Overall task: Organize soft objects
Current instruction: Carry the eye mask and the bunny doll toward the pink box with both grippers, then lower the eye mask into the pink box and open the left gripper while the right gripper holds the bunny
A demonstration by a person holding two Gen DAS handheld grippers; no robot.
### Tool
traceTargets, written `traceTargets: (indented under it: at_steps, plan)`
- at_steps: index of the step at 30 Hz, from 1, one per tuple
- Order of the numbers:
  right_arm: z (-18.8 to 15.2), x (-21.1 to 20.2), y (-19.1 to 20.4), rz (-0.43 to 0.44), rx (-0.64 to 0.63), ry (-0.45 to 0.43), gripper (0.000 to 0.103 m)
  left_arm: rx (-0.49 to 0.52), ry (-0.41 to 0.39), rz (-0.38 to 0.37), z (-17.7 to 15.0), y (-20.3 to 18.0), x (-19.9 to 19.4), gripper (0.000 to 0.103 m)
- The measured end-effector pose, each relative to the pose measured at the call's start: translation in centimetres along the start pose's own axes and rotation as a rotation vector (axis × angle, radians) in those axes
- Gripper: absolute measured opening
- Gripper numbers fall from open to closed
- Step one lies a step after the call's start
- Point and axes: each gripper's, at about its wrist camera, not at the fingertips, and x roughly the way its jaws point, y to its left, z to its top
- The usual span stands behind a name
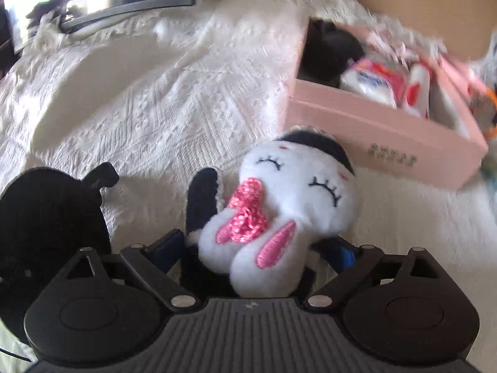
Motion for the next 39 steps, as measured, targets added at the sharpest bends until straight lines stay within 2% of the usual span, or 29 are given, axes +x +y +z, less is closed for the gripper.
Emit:
traceTargets:
  at_steps: [2,4,7,13,17,19,22,25,28,31,35,39]
  plan:
    - [-0.2,-0.2,0.1,0.007,-0.009,-0.004,0.089,-0.013,-0.001,-0.005,-0.1,0.2,-0.1,0.027]
    - [-0.1,-0.4,-0.1,0.034,-0.010,0.001,0.070,-0.016,-0.001,-0.008,-0.1,0.3,-0.1,0.027]
    - [0.1,-1.1,-0.1,0.048,-0.044,0.005,0.050,-0.008,-0.001,-0.005,-0.2,0.0,-0.1,0.027]
    - [-0.8,-3.7,-1.5,0.106,-0.030,0.004,0.045,0.021,0.015,-0.022,0.2,-0.6,0.1,0.027]
    - [-2.1,-7.8,-4.5,0.116,-0.034,-0.037,0.044,0.069,0.033,-0.061,0.1,-1.9,-0.2,0.027]
    - [-2.9,-10.0,-6.3,0.084,-0.047,-0.071,0.044,0.088,0.042,-0.095,0.1,-2.8,-0.4,0.027]
    - [-3.9,-12.6,-9.1,-0.010,-0.051,-0.120,0.045,0.123,0.054,-0.155,0.3,-4.6,-0.7,0.027]
    - [-4.8,-14.0,-11.7,-0.089,0.010,-0.140,0.045,0.142,0.055,-0.230,1.2,-6.8,-0.8,0.027]
    - [-5.7,-15.0,-13.9,-0.123,0.087,-0.160,0.045,0.174,0.026,-0.294,3.8,-9.3,-0.9,0.027]
    - [-6.5,-15.5,-14.8,-0.154,0.113,-0.187,0.045,0.210,-0.023,-0.335,7.8,-11.8,-0.6,0.027]
    - [-6.9,-16.1,-15.6,-0.174,0.150,-0.216,0.045,0.251,-0.137,-0.372,14.2,-15.4,0.0,0.027]
    - [-6.5,-16.8,-16.5,-0.190,0.185,-0.246,0.045,0.205,-0.209,-0.442,20.1,-18.0,1.7,0.027]
